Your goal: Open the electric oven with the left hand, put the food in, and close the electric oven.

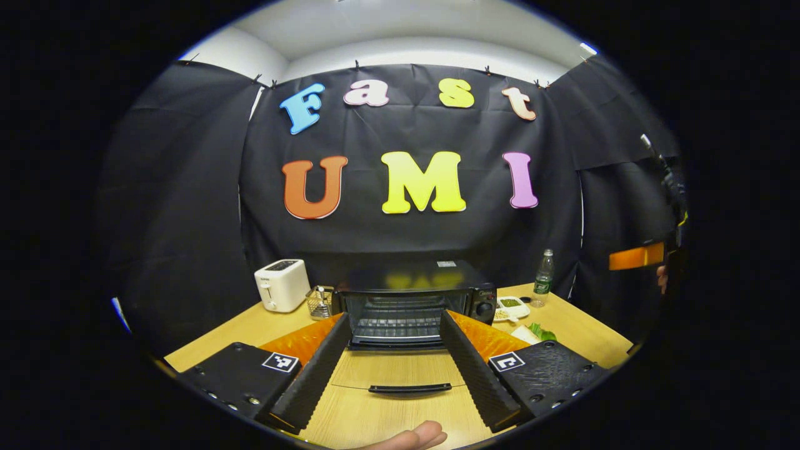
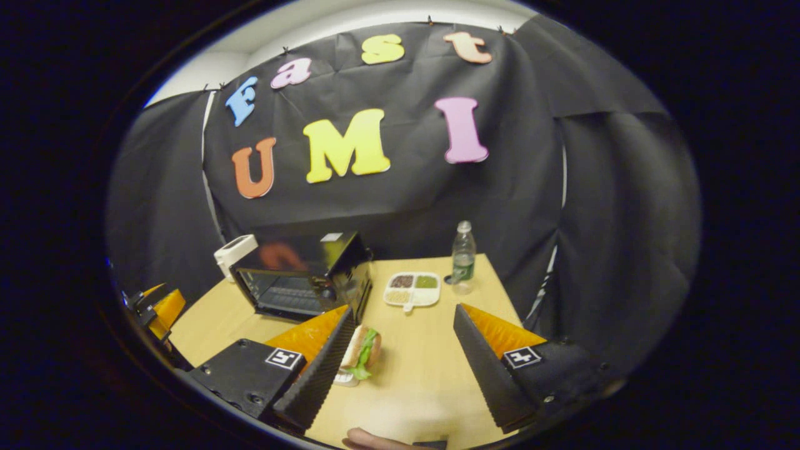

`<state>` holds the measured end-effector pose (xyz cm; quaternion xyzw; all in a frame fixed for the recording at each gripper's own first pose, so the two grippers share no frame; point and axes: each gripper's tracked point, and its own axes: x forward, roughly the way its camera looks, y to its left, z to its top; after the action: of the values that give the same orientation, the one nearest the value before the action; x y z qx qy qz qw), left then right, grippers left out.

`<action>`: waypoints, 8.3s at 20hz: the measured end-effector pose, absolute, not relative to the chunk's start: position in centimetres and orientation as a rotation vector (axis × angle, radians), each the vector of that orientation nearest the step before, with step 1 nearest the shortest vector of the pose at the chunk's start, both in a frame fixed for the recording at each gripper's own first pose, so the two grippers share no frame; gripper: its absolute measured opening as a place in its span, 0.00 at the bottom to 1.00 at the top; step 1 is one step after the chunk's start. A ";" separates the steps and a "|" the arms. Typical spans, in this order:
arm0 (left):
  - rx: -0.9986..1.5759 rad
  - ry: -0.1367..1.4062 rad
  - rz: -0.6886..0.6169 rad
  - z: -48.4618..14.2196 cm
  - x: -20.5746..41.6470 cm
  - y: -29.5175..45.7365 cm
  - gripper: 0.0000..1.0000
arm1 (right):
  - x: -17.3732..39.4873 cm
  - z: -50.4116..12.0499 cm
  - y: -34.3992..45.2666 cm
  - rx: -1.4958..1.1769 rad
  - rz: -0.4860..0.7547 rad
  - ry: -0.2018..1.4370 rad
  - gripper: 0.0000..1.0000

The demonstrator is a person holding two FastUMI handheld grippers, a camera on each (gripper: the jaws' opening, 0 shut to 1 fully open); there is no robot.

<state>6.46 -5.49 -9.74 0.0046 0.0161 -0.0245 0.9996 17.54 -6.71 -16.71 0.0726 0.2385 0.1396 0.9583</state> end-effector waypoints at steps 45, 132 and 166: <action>-0.108 -0.120 -0.059 -5.7 -3.9 2.8 0.94 | 16.2 -23.7 17.1 1.014 0.525 0.852 0.38; 0.052 0.634 -0.114 -34.1 12.0 -10.8 0.94 | 6.6 -10.3 -9.1 0.118 0.018 -0.039 0.94; -0.040 0.163 -0.082 -11.3 14.5 -8.7 0.97 | -0.7 -6.7 -13.3 0.126 -0.110 -0.083 0.94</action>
<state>14.53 -8.74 -11.30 -0.0197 0.0813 -0.0408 0.9957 -0.67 -13.32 -6.68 0.0631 -0.0414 -0.0548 0.9956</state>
